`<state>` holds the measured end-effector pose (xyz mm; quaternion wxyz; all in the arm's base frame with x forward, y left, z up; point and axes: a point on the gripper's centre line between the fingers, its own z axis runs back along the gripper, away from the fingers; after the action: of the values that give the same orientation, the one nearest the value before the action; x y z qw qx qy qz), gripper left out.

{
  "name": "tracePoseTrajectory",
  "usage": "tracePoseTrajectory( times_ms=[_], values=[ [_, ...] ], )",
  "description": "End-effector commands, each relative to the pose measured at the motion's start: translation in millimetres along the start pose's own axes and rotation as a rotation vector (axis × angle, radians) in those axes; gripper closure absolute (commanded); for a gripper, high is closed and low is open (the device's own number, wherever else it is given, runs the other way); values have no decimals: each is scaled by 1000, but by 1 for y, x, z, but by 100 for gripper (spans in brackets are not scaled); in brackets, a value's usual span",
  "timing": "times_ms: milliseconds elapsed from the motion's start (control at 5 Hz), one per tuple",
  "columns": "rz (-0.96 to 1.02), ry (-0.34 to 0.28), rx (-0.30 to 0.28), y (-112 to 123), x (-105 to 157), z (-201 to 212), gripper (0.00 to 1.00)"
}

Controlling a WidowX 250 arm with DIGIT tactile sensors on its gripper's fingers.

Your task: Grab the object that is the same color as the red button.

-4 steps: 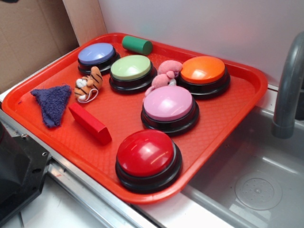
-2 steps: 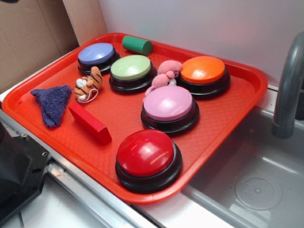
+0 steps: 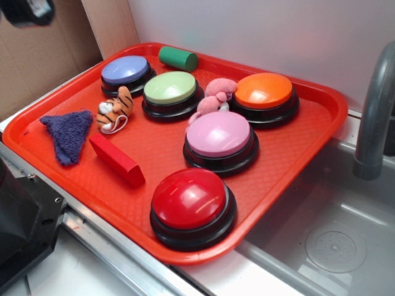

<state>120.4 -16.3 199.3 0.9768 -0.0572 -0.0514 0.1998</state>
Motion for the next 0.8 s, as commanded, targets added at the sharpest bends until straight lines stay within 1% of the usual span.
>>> tracePoseTrajectory(
  times_ms=[0,200,400,600],
  values=[
    [451,21,10,7,14,-50,0],
    [682,-3,21,14,21,-85,0],
    [779,-35,55,17,28,-113,0],
    [849,-75,70,20,35,-140,0]
  ],
)
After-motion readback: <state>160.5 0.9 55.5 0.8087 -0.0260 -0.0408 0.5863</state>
